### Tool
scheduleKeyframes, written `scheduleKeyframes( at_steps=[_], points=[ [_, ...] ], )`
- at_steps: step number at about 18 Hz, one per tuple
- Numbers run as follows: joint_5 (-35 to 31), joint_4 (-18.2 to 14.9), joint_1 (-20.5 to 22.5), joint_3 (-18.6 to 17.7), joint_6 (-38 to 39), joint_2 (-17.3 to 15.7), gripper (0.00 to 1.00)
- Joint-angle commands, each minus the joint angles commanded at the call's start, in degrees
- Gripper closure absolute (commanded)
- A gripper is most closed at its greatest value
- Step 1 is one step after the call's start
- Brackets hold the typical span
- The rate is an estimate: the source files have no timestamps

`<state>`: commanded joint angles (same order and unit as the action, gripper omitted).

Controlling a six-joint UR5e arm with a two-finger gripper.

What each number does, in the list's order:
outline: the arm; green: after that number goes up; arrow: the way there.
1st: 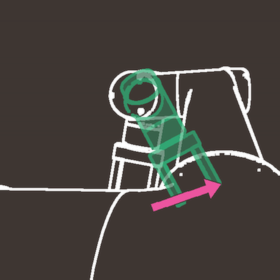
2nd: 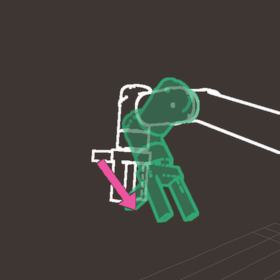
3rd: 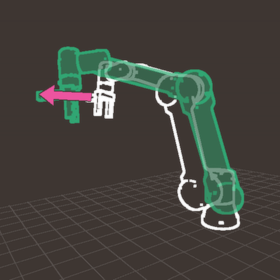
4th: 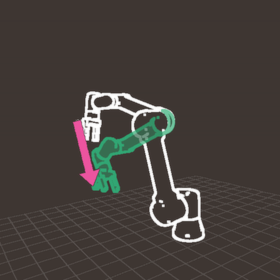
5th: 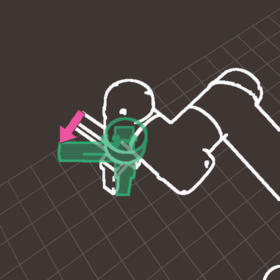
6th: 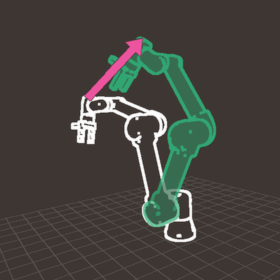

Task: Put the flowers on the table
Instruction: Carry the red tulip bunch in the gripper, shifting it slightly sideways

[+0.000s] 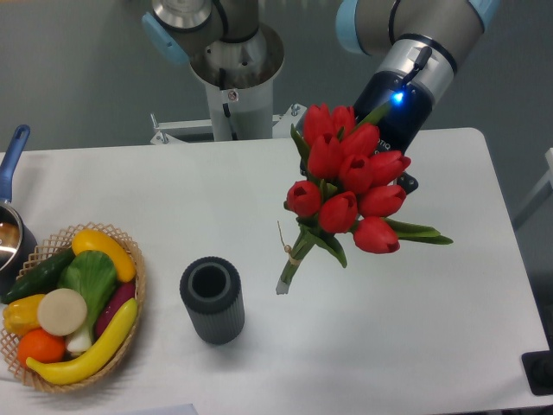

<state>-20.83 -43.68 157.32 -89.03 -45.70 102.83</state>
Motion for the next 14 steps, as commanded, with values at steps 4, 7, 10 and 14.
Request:
scheduleKeyframes(
  at_steps=[4,7,10,14],
  points=[
    [-0.09,-0.09,0.00,-0.53,-0.53,-0.18,0.59],
    [-1.93,-0.17,0.96,-0.88,-0.53,-0.61,0.59],
    [-2.20,-0.09,0.88,-0.88,-0.53,-0.70,0.59],
    [-6.31,-0.09,0.79,-0.53,-0.79,-1.14,0.59]
  ],
)
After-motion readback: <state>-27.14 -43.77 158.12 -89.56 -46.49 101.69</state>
